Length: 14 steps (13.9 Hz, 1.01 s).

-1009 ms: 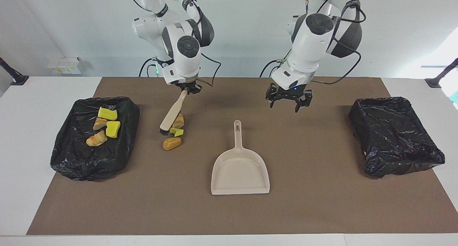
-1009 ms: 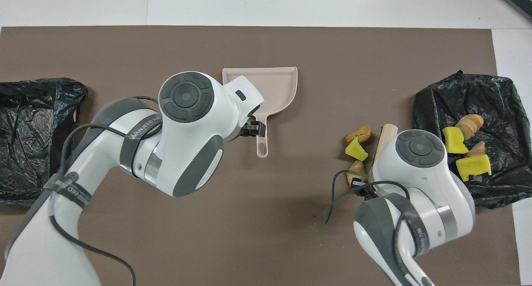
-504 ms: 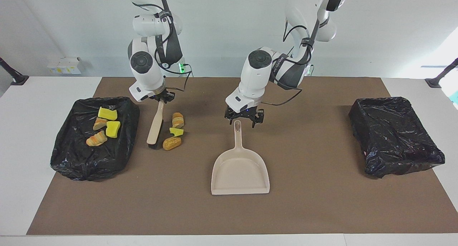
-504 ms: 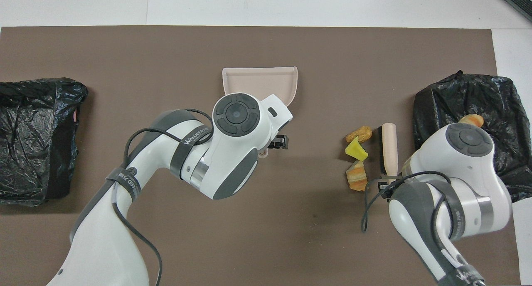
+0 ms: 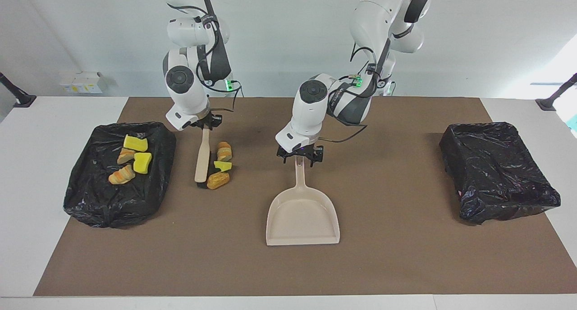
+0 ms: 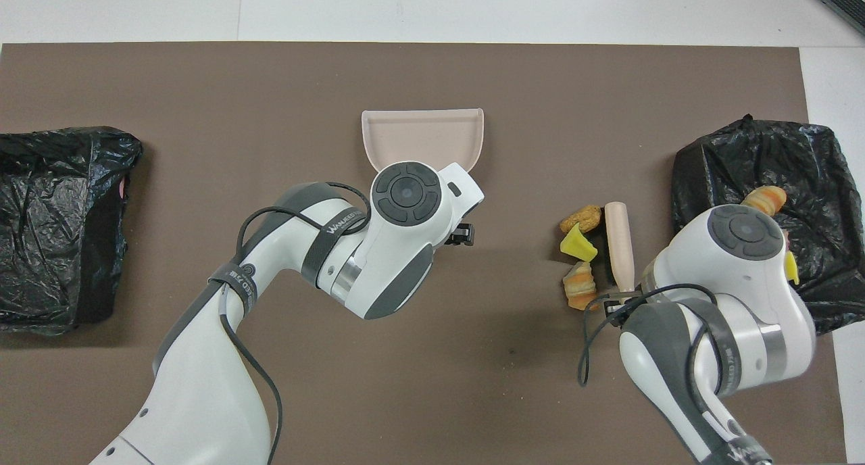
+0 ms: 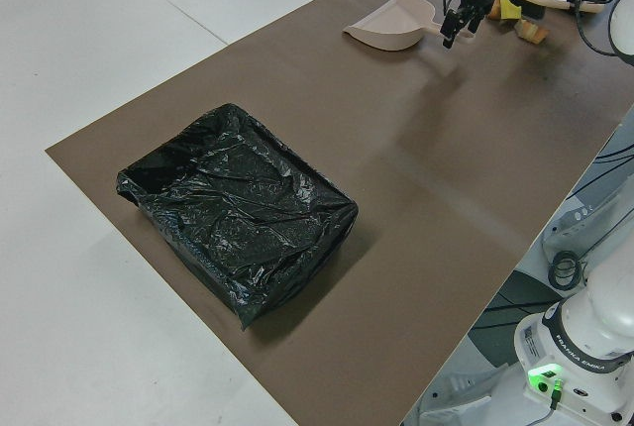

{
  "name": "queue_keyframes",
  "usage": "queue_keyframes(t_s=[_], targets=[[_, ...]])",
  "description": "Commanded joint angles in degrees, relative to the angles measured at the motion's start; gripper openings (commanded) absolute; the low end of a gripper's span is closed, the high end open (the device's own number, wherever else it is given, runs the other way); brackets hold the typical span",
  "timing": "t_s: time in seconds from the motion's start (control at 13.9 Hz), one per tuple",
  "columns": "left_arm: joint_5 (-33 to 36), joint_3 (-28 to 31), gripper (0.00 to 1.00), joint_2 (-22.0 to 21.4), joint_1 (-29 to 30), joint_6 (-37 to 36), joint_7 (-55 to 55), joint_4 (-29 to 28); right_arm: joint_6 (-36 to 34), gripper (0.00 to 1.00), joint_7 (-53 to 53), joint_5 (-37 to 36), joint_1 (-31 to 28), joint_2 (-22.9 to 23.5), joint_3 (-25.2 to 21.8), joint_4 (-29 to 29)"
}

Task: Sweep and dump trash in bin
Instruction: 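Grasp the dustpan handle with the left gripper while the right gripper grasps the brush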

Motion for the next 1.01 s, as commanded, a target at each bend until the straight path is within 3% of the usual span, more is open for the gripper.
queue_keyframes(t_s=[0.0, 0.07, 0.22, 0.43, 0.94], targets=[[1.53, 0.78, 0.65, 0.71, -1.01, -0.17, -1.29, 1.37, 1.44, 0.0, -1.54, 1.35, 0.28, -0.66, 0.07, -0.81], [1.53, 0.69, 0.39, 0.53, -1.01, -0.43, -1.29, 1.37, 1.35, 0.0, -1.54, 1.35, 0.28, -0.66, 0.07, -0.81], [1.53, 0.69, 0.0, -0.43, -0.22, -0.78, -0.94, 1.54, 1.35, 0.0, -1.46, 1.35, 0.28, -0.66, 0.07, -0.9], [1.88, 1.13, 0.0, -1.57, -0.04, -0.87, 1.68, 1.28, 1.26, 0.0, -1.28, 1.35, 0.28, -0.66, 0.07, -0.9], [1.88, 1.39, 0.0, -7.81, 8.56, -7.28, 27.51, 0.14, 1.18, 0.0, -0.93, 1.7, 0.46, -1.09, 0.16, -1.42]])
